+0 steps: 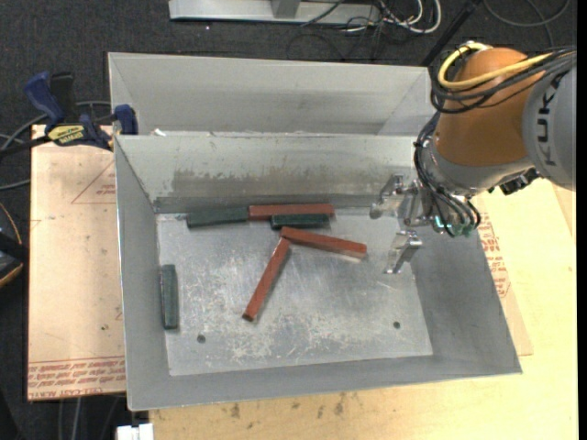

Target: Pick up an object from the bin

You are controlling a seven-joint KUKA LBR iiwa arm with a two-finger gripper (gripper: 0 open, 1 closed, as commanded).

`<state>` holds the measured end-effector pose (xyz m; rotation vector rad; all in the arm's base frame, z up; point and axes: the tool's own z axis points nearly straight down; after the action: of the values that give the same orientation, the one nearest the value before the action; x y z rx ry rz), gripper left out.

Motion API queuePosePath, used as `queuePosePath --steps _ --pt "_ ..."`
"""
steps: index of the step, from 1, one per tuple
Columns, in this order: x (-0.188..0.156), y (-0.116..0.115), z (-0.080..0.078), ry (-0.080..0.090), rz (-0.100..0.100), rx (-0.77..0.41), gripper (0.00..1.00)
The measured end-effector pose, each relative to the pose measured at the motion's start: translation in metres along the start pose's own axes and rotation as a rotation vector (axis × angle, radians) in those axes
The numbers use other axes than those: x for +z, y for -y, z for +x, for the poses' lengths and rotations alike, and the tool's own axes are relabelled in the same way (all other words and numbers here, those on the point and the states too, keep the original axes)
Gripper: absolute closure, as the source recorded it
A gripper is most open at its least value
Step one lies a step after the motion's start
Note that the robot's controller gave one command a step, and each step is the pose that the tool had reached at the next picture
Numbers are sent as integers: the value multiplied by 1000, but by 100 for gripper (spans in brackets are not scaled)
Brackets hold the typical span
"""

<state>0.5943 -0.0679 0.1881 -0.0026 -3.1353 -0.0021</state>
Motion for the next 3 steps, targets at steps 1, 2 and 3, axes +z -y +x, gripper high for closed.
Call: queuePosePath --steps 1,2,3 --pt "-4 0 -2 8 1 -1 0" --pt "107 -11 -13 15 -1 185 100" --pt "111 -11 -13 22 0 186 0"
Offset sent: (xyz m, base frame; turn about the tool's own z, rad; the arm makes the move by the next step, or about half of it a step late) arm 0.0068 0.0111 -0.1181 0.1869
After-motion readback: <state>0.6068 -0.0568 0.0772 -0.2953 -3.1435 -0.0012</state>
